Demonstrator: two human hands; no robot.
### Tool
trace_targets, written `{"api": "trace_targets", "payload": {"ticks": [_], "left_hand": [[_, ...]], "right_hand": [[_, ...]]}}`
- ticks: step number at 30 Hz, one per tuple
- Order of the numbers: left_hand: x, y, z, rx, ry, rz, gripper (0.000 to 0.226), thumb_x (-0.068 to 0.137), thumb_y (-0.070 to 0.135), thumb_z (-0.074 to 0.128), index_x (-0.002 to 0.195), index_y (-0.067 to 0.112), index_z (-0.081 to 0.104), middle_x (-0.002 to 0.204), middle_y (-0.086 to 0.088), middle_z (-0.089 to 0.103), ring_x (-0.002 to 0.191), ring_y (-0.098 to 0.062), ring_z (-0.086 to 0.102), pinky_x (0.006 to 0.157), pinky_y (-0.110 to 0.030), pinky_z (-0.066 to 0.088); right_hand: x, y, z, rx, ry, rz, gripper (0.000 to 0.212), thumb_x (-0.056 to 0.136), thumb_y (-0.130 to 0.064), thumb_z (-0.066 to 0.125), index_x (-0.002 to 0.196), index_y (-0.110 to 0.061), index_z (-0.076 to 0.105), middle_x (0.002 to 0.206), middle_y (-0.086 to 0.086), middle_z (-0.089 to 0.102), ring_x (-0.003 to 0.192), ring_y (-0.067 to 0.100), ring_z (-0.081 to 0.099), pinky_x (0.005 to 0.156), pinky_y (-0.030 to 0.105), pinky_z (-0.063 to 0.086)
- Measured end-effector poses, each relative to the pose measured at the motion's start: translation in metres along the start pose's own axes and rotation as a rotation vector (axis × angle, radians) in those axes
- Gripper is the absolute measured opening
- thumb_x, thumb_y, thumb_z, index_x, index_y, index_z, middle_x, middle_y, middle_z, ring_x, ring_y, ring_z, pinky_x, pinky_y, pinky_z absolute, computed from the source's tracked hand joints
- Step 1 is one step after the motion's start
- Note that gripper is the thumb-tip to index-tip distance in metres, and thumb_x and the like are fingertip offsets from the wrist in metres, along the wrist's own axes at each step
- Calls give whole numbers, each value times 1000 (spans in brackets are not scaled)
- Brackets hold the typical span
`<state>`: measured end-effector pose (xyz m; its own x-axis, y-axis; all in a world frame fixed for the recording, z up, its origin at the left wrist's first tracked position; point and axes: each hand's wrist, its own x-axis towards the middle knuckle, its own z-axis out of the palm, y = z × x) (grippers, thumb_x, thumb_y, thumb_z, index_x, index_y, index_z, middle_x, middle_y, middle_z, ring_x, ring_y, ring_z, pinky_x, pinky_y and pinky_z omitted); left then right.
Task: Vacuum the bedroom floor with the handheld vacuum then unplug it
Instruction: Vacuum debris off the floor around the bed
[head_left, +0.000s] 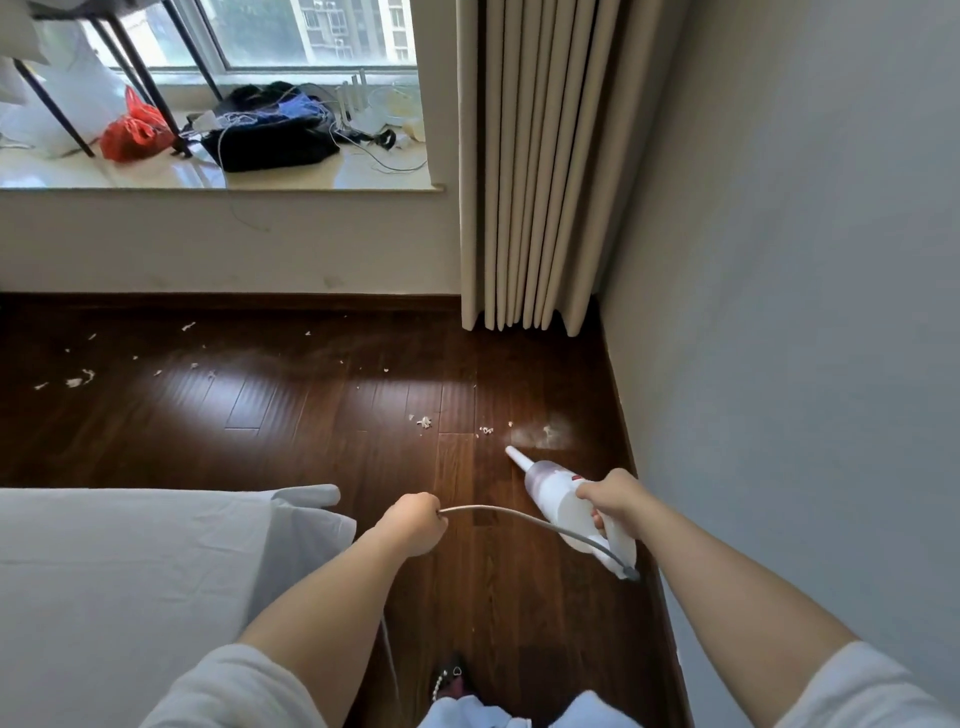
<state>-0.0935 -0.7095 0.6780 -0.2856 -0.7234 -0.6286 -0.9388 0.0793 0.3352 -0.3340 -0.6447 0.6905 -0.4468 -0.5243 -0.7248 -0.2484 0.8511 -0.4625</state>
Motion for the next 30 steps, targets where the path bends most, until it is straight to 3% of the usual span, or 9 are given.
{"api": "trace_targets", "payload": {"ticks": [5,11,13,17,20,24,30], "left_hand": [[7,-18,-9,13,-15,-19,26,98,21,46,115,8,61,93,-2,56,82,-13,55,54,-12,38],[16,-10,-18,16,-17,-25,28,98,21,45,119,8,59,107,-8,61,85,-13,55,69,-17,45],[18,4,-17,22,-20,-11,28,99,21,44,120,8,58,110,-8,62,87,-14,56,71,-19,47],[23,49,-8,86,-43,36,30,98,23,42,116,6,60,114,-11,62,101,-25,60,82,-30,49],[23,80,1,133,-56,68,31,97,25,42,113,5,60,115,-12,62,105,-28,60,84,-32,48],[25,109,8,151,-58,111,31,97,24,41,113,5,60,114,-12,63,103,-29,60,82,-32,49],[24,136,19,171,-48,127,30,97,27,46,113,7,61,113,-11,63,102,-27,61,81,-31,49]], "right_hand": [[-4,-15,31,-22,-41,-17,18,95,-24,55,101,-8,50,96,9,56,88,21,58,72,28,48],[3,-16,22,-81,-13,-15,22,95,-27,54,106,-8,53,87,5,56,76,16,57,59,22,44],[6,-13,9,-68,-1,7,21,95,-28,54,102,-8,51,90,7,55,83,20,57,65,26,44],[13,7,-28,-3,10,46,22,95,-26,53,102,-6,50,75,6,49,84,25,51,73,32,45],[17,23,-55,9,41,95,26,96,-26,52,109,-3,53,83,10,52,85,24,51,75,33,44],[23,43,-88,29,76,121,26,95,-20,52,109,1,58,68,9,48,61,20,50,64,29,43],[33,72,-120,80,134,143,26,93,-10,50,112,5,58,66,12,51,50,20,47,50,24,40]]}}
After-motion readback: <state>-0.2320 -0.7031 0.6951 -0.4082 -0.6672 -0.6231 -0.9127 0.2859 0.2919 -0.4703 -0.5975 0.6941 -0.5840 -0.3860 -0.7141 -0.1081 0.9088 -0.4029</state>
